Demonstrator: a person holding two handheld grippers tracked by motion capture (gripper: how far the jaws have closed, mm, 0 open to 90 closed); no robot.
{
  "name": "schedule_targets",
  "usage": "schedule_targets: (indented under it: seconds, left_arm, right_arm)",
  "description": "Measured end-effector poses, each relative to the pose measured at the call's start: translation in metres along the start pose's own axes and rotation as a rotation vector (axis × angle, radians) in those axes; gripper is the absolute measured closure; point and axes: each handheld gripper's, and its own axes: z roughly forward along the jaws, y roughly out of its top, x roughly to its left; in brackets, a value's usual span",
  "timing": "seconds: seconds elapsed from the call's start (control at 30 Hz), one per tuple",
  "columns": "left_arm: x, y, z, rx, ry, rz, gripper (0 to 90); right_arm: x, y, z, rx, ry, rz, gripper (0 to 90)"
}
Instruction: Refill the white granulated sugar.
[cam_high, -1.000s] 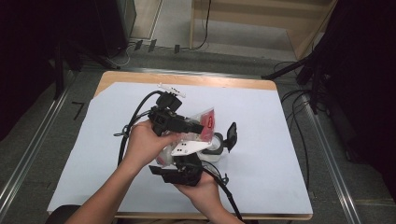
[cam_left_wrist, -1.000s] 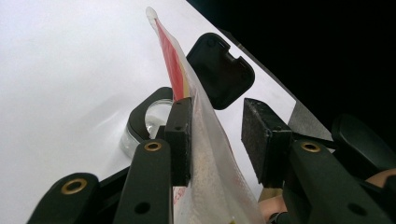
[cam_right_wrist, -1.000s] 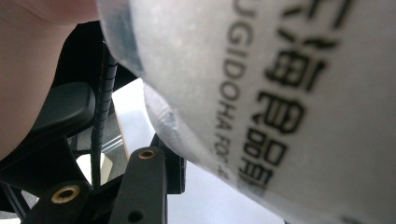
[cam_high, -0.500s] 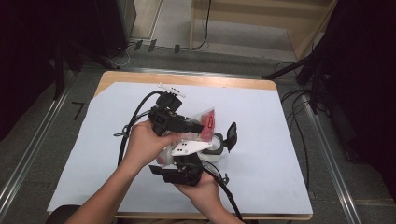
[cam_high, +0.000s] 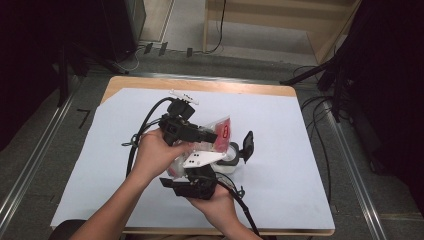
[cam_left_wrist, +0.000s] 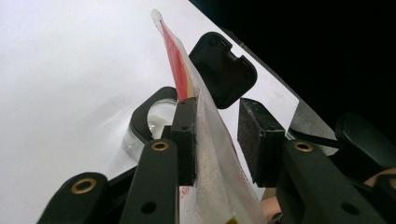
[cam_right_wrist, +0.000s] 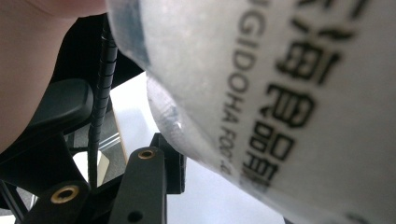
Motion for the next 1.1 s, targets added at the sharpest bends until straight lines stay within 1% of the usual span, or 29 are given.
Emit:
schedule_targets:
  seconds: [0.17,0.27,0.3,0.4,0.63,1.1]
  left_arm:
    - [-0.0005,0.0000,0.0001,0.006,0.011,0.006,72.2]
    - [-0.0007,0.0001,0.0000,0.008,0.011,0.009,72.7]
    - [-0.0004,0.0000,0.0001,0.004,0.005,0.012,72.8]
    - [-0.0014,0.0001,-0.0003,0.010,0.016,0.013,73.4]
    - [-0.0013,0.0000,0.0000,0.008,0.016,0.015,74.5]
    - [-0.0025,0.0003,0.0001,0.011,0.023,0.020,74.4]
  right_arm:
    - [0.0002,-0.0003,0.0003,0.004,-0.004,-0.003,63.5]
    - [0.0003,-0.0003,0.0004,0.004,-0.004,-0.004,63.5]
    - [0.0004,-0.0002,0.0004,0.004,-0.004,-0.003,63.5]
    - [0.0008,-0.0002,0.0002,0.003,-0.003,-0.004,63.5]
    - [0.0007,-0.0003,0.0006,0.004,-0.005,-0.006,63.5]
    - [0.0005,-0.0004,0.0008,0.005,-0.004,-0.007,63.4]
